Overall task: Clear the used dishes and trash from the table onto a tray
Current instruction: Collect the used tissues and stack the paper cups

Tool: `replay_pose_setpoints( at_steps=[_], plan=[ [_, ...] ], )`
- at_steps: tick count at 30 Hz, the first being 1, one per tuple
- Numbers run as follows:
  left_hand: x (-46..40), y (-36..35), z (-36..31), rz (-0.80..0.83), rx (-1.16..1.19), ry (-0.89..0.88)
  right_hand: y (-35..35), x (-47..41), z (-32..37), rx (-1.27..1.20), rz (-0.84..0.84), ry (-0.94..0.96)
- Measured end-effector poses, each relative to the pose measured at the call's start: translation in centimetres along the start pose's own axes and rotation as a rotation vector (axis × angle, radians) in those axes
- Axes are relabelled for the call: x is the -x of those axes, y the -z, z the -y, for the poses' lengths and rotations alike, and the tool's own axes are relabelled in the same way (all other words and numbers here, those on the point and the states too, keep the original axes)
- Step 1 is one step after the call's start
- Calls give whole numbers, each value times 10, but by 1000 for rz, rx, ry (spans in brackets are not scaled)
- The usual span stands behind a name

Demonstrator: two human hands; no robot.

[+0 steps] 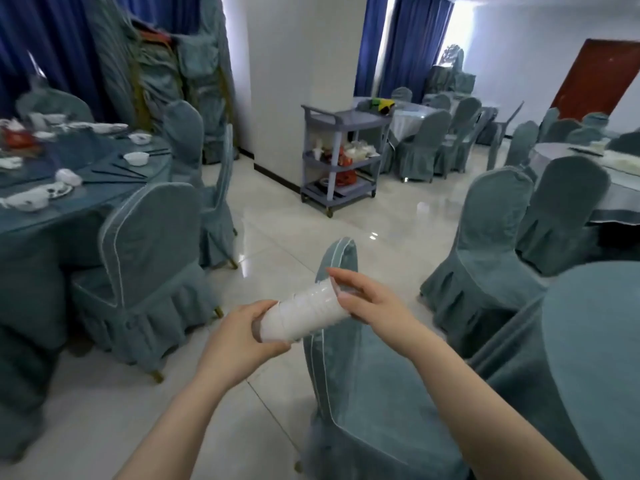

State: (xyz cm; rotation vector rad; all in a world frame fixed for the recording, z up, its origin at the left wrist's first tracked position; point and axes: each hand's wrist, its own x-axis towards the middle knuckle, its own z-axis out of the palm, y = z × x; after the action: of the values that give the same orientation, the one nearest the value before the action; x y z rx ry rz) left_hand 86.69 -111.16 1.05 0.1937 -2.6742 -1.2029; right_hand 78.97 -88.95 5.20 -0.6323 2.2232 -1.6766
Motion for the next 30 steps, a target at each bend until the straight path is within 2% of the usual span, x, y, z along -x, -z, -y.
replay_pose_setpoints(
  at_steps=[7,18,21,25,30],
  plan=[
    [-147,21,33,89,-41,-19,3,-156,-13,4,46,-3],
    [-429,30,91,283,57,-158,36,-388,-41,-121,-185,-136],
    [-499,14,85,376,57,-203,59,-425,-49,-189,-343,-166],
    [-575,-31,62,515,54,-273,98,-453,-68,-172,-461,-236],
    [-677,-99,24,580,39,-355,170,-515,-99,-215,-589,-208]
  ],
)
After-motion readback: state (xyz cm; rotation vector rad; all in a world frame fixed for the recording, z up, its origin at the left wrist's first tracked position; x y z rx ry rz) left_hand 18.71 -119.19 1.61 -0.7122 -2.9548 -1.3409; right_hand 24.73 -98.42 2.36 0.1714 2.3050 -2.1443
